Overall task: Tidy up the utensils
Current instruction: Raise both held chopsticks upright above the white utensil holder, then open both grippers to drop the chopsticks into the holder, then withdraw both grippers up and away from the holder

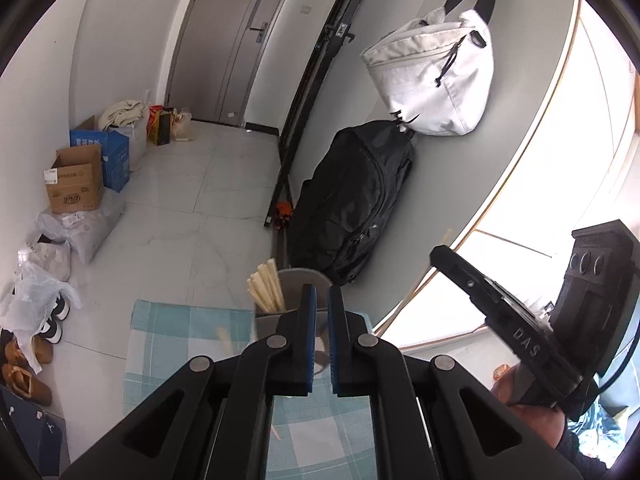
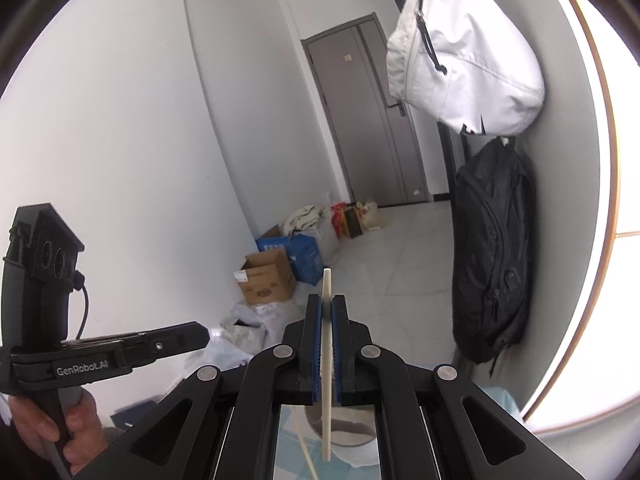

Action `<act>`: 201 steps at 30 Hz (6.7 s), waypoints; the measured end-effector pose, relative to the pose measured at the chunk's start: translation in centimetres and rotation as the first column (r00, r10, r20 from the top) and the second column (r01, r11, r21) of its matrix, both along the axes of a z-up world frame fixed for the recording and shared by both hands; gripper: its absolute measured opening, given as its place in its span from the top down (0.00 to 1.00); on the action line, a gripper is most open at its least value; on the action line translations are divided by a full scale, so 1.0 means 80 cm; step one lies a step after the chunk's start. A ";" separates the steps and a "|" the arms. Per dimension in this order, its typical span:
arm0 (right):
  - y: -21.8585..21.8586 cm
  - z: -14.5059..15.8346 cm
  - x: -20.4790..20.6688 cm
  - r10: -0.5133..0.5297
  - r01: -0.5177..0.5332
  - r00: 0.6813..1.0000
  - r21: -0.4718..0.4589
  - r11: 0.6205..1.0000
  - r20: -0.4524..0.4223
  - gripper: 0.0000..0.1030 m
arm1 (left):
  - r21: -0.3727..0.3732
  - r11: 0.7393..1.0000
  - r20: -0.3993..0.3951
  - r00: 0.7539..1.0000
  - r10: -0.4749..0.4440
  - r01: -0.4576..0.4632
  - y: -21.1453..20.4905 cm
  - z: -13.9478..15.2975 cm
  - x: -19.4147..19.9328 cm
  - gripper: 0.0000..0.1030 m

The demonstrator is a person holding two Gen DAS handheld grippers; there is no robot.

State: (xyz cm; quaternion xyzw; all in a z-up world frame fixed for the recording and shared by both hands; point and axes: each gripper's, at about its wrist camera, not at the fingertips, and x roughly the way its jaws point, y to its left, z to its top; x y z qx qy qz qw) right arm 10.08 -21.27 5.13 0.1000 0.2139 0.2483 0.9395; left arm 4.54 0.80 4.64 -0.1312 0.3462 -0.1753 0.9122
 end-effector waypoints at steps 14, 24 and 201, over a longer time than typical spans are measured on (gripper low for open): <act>-0.022 -0.080 0.004 -0.021 0.030 0.988 0.059 0.998 -0.152 0.96 | 0.099 0.971 -0.465 0.853 0.237 -0.216 0.074 -0.225 0.058 0.51; -0.050 -0.107 -0.019 -0.038 0.066 0.979 0.132 0.989 -0.199 0.96 | 0.271 0.941 -0.505 0.803 0.317 -0.201 0.043 -0.276 0.103 0.50; 0.008 -0.015 -0.066 0.032 -0.031 0.996 -0.009 0.999 0.086 0.00 | 0.192 0.944 0.166 0.957 0.239 -0.269 0.020 -0.011 -0.023 0.10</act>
